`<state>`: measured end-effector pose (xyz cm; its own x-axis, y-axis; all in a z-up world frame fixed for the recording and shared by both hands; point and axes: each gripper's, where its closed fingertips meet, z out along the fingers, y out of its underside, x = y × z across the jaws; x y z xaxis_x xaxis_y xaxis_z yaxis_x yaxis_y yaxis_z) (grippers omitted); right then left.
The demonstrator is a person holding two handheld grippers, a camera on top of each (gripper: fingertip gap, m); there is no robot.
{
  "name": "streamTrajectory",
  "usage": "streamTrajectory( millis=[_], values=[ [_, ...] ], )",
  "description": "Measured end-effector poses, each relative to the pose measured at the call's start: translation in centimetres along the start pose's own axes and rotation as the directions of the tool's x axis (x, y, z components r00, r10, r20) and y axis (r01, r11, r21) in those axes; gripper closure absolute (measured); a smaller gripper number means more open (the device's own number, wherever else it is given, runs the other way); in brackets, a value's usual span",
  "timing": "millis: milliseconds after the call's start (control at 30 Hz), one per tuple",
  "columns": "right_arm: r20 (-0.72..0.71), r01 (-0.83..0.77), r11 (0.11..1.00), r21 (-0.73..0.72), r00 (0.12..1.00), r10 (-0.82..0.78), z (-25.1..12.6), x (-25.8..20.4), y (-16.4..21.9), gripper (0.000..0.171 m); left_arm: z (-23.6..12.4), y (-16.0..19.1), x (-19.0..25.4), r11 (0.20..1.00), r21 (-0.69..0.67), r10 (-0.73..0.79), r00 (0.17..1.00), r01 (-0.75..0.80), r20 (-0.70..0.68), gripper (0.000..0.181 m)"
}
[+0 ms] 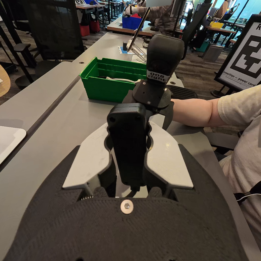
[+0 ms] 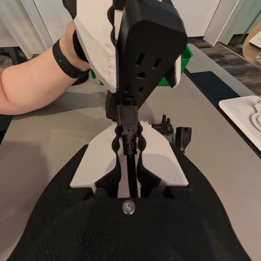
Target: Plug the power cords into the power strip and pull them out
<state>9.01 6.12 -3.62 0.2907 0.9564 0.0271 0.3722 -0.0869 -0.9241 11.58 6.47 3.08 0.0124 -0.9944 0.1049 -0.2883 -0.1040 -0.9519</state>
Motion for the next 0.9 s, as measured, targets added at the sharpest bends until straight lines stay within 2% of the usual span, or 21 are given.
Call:
streamTrajectory(
  millis=[133, 233, 333, 400, 500, 567, 667, 767, 900],
  values=[
    [0.016, 0.001, 1.0, 0.006, 1.0, -0.001, -0.1, 0.0, 0.2, 0.148, -0.1, 0.2, -0.2, 0.999, 0.021, -0.024, 0.999, 0.024, -0.027, 0.138],
    [0.066, 0.01, 1.0, -0.007, 0.998, -0.009, -0.1, -0.4, 0.8, 0.147, 0.2, 0.9, 0.1, 0.999, -0.028, -0.025, 0.999, 0.024, -0.037, 0.138],
    [0.08, 0.136, 0.991, 0.017, 0.987, -0.137, -0.4, -0.9, 1.0, 0.146, 0.5, 0.9, 1.0, 1.0, -0.018, -0.011, 0.996, 0.009, -0.085, 0.138],
    [0.075, 0.234, 0.971, 0.058, 0.968, -0.238, -0.9, -1.5, 0.3, 0.131, 0.4, 1.3, 1.0, 0.999, -0.028, -0.036, 0.994, 0.033, -0.106, 0.139],
    [0.029, 0.334, 0.93, 0.153, 0.939, -0.342, -2.3, -2.3, -2.0, 0.138, 0.3, 1.4, 1.1, 0.996, -0.003, -0.091, 0.982, 0.091, -0.163, 0.138],
    [-0.033, 0.5, 0.856, 0.131, 0.865, -0.501, -3.1, -2.8, -2.4, 0.139, 0.3, 1.1, 1.5, 0.991, 0.027, -0.12, 0.967, 0.129, -0.223, 0.137],
    [-0.11, 0.712, 0.7, 0.062, 0.702, -0.704, -3.4, -3.7, -2.6, 0.138, 0.4, 0.9, 2.3, 0.988, 0.031, -0.137, 0.946, 0.153, -0.293, 0.137],
    [-0.079, 0.726, 0.688, -0.023, 0.684, -0.725, -2.5, -3.7, -1.7, 0.131, 0.4, 0.6, 3.0, 0.982, 0.049, -0.152, 0.925, 0.18, -0.348, 0.137],
    [-0.039, 0.772, 0.628, -0.095, 0.628, -0.777, -1.4, -4.5, -0.9, 0.129, 0.5, 0.5, 3.3, 0.977, 0.049, -0.172, 0.905, 0.207, -0.389, 0.137]
  ],
)
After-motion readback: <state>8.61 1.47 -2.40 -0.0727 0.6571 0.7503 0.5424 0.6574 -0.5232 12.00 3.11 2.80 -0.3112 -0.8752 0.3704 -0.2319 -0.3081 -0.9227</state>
